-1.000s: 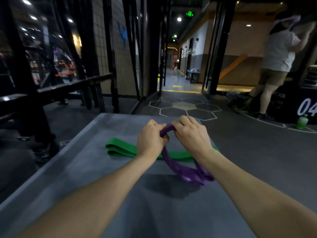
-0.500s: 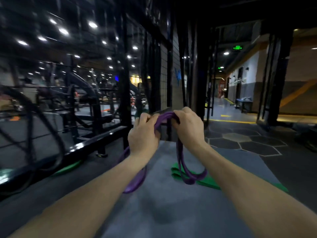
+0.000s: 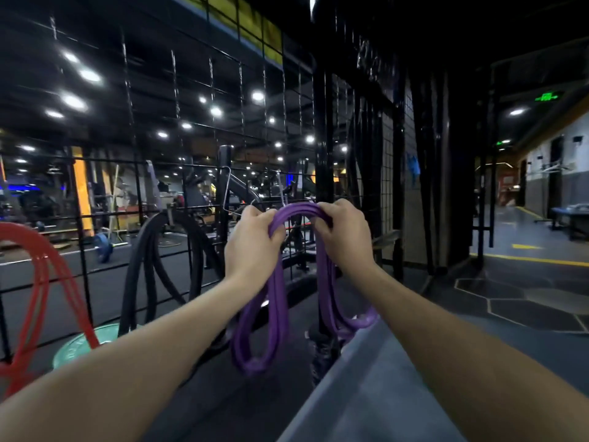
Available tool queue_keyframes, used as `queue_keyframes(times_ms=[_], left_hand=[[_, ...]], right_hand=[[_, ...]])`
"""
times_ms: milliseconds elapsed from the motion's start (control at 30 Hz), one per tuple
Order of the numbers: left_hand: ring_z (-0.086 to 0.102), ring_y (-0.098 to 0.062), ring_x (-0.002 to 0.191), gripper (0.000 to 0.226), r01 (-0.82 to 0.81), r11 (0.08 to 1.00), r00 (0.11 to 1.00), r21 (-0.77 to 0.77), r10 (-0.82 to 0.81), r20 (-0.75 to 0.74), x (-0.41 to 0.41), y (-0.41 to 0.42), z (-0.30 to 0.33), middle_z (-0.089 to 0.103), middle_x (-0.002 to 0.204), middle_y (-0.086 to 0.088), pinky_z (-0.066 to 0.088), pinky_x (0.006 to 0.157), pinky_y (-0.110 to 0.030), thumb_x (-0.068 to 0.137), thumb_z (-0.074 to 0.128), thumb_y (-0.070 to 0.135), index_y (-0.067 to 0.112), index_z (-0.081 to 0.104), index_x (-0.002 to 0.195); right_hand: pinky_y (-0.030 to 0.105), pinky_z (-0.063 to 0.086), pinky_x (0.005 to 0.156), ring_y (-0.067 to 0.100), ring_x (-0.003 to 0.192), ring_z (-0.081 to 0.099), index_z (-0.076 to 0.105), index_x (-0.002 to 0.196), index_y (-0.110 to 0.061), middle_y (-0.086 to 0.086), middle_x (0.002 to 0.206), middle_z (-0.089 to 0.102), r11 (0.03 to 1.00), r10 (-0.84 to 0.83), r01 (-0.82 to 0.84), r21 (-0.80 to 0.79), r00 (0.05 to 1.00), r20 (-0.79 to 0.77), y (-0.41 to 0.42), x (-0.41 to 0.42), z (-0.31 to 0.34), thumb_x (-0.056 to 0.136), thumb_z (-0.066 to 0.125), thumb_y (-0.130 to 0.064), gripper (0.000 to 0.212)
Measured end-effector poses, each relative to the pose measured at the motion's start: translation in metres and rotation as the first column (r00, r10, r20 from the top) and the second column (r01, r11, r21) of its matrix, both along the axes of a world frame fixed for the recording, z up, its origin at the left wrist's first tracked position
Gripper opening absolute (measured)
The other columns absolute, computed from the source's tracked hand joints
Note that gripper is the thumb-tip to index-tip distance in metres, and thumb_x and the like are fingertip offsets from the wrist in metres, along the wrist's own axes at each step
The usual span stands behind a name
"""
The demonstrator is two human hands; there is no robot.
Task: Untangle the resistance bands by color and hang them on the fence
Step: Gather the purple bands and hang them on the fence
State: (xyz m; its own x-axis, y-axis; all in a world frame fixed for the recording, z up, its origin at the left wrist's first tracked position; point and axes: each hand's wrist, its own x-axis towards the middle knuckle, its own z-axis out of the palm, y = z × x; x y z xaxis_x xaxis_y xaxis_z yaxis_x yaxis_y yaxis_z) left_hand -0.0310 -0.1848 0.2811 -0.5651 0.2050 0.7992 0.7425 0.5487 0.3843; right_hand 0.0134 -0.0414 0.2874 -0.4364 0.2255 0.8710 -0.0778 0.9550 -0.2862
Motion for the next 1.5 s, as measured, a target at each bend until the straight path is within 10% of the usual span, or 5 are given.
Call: queue_keyframes(times_ms=[200,800,1500], left_hand=[[0.050,-0.017,0.077,0.016,-0.113,0.993,0.993,0.037,0.114,-0.026,-0.024,-0.013,0.047,0.045,0.098,0.002,0.039,0.069,-0.030,0.091,0.054,0.025,0.015,0.067,0.094],[0.053,-0.019,0.074,0.018,-0.351,0.934,0.930,-0.074,0.338,-0.146,-0.070,-0.029,0.056,0.052,0.093,0.006,0.035,0.061,-0.028,0.080,0.061,0.004,0.021,0.057,0.086],[0.053,-0.016,0.078,0.020,-0.145,0.978,0.988,0.151,0.136,0.068,-0.057,-0.021,0.026,0.043,0.106,0.000,0.050,0.076,-0.034,0.086,0.062,0.011,0.018,0.047,0.098]], right_hand=[[0.012,0.032,0.053,0.009,0.065,0.052,0.069,0.096,-0.018,-0.001,0.079,0.059,0.968,0.207,-0.218,-0.126,0.974,-0.096,-0.016,-0.055,0.024,0.092,0.054,-0.018,0.016],[0.036,0.053,0.072,0.020,0.076,0.063,0.071,0.092,-0.015,0.004,0.083,0.068,0.907,0.347,-0.316,-0.278,0.935,0.070,-0.040,-0.136,0.014,0.090,0.053,-0.013,0.018],[0.025,0.041,0.080,0.014,0.093,0.050,0.060,0.112,-0.013,-0.002,0.101,0.049,0.931,0.332,-0.327,-0.160,0.943,0.001,-0.040,-0.087,0.007,0.087,0.063,-0.022,0.027]])
